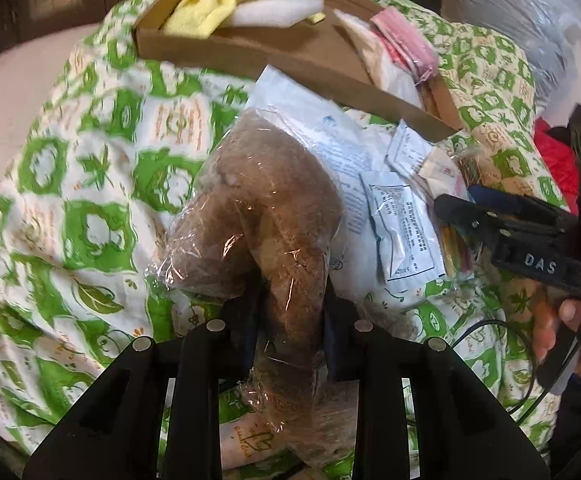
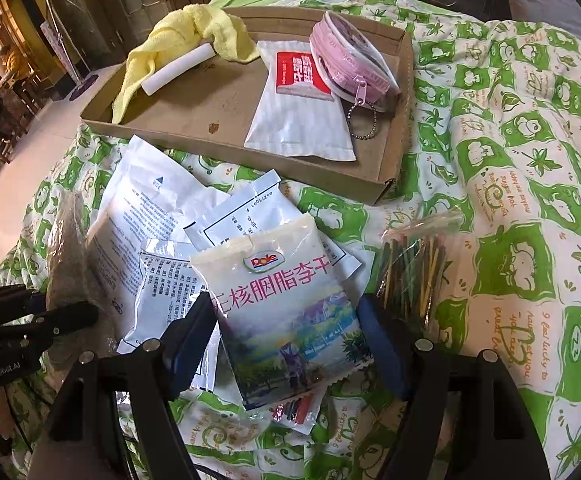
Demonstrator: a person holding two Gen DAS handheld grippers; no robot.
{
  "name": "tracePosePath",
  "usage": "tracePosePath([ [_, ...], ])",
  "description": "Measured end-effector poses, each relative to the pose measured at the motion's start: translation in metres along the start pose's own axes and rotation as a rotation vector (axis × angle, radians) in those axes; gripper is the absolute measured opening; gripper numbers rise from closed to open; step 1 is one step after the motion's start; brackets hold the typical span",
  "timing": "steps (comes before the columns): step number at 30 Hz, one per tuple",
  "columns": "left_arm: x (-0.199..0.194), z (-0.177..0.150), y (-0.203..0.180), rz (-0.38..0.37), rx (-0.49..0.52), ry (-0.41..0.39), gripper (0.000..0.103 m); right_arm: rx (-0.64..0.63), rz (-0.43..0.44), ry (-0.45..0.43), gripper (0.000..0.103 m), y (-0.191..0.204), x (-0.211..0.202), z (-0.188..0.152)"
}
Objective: Organize soft objects
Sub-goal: 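Lift the brown bundle with left gripper while right grasps the coloured sticks box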
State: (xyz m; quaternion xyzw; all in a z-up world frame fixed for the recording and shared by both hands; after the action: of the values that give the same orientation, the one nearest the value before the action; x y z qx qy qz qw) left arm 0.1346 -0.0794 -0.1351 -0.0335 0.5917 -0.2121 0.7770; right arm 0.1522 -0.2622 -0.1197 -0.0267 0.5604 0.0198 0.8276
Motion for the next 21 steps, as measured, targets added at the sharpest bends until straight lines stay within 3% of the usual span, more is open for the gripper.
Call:
tracePosePath([
  [14, -0.035, 0.024, -0.012, 0.004, 0.021, -0.068, 0.025, 0.025, -0.015, -0.060, 0.070, -0.008, -0.018, 0.005],
  [15, -0.038, 0.025, -0.012, 0.005, 0.022, -0.071, 0.025, 0.024, -0.012, -0.061, 0.059, -0.007, -0.019, 0.005],
  [16, -0.040, 0.026, -0.013, 0.006, 0.023, -0.073, 0.025, 0.022, 0.003, -0.060, 0.028, -0.004, -0.019, 0.005],
  [17, -0.042, 0.027, -0.013, 0.009, 0.026, -0.074, 0.025, 0.022, 0.008, -0.058, 0.021, -0.004, -0.019, 0.005],
  [21, -0.046, 0.028, -0.011, 0.018, 0.030, -0.072, 0.025, 0.017, 0.028, -0.031, 0.022, 0.002, -0.011, 0.002],
])
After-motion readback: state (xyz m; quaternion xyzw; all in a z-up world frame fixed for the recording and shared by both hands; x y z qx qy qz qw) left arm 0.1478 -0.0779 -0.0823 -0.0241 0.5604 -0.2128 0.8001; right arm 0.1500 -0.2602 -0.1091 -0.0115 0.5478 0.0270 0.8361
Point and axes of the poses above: each gripper's, at about its wrist camera, not at the fingertips, and x roughly the way its jaws point, y to its left, z to its top, the point moved 9 cm from there along x, roughly the way its jaws point, and after that the axes turned 7 degrees about -x, right-handed, at the moved point
